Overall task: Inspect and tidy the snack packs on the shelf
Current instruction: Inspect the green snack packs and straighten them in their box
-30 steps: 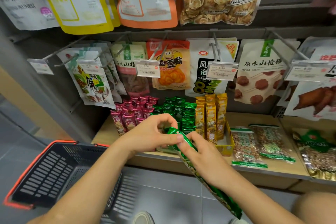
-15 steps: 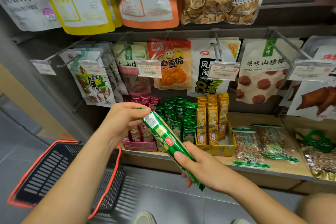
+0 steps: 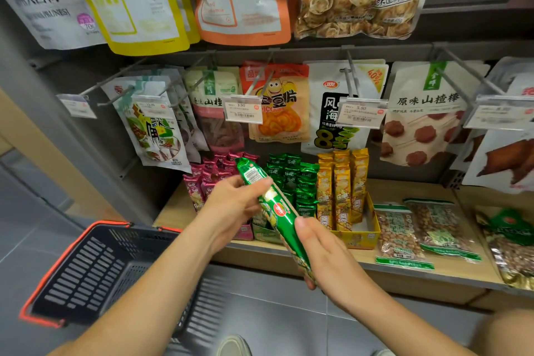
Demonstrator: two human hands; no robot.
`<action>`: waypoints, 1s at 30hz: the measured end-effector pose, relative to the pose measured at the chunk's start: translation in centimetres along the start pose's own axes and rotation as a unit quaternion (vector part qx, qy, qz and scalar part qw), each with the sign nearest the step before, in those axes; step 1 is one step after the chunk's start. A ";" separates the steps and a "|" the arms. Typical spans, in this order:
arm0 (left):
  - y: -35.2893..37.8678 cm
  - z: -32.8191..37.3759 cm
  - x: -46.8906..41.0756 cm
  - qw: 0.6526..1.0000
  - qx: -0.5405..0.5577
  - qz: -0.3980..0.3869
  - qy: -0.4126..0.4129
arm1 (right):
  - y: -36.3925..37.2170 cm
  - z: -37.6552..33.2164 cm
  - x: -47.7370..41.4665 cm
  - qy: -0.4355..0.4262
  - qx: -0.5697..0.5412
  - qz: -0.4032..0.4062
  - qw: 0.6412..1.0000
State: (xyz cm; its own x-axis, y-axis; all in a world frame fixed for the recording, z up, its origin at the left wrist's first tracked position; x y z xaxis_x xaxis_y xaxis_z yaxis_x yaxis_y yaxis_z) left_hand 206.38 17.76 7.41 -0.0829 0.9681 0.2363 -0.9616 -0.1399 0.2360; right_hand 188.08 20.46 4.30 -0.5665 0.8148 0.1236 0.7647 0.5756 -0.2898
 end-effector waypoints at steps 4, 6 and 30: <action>1.0 -1.1 0.3 0.999 0.001 -0.029 -0.042 | 0.1 0.3 -0.3 0.008 0.001 -0.024 1.000; 0.9 -1.4 0.3 0.998 0.008 -0.038 -0.046 | 0.0 0.3 -0.5 0.019 -0.010 -0.041 0.999; 3.0 -3.4 1.3 0.890 -0.428 -0.156 -0.009 | -8.6 -1.1 -2.3 -0.045 -0.268 0.297 0.915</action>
State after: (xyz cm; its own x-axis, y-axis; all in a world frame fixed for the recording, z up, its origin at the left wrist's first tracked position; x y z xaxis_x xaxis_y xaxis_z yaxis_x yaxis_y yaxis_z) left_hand 202.47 19.31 5.21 0.2204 0.9272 0.3029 -0.7846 0.3531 -0.5097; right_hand 183.13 13.74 7.53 -0.0064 0.9999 0.0102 0.9733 0.0039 0.2297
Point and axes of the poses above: each hand's wrist, its own x-axis away from the middle knuckle, its own y-axis out of the palm, z = x × y, the point moved 1 cm from there along -x, towards the middle knuckle, and after that the axes turned 7 degrees about -z, right-handed, at the moved point
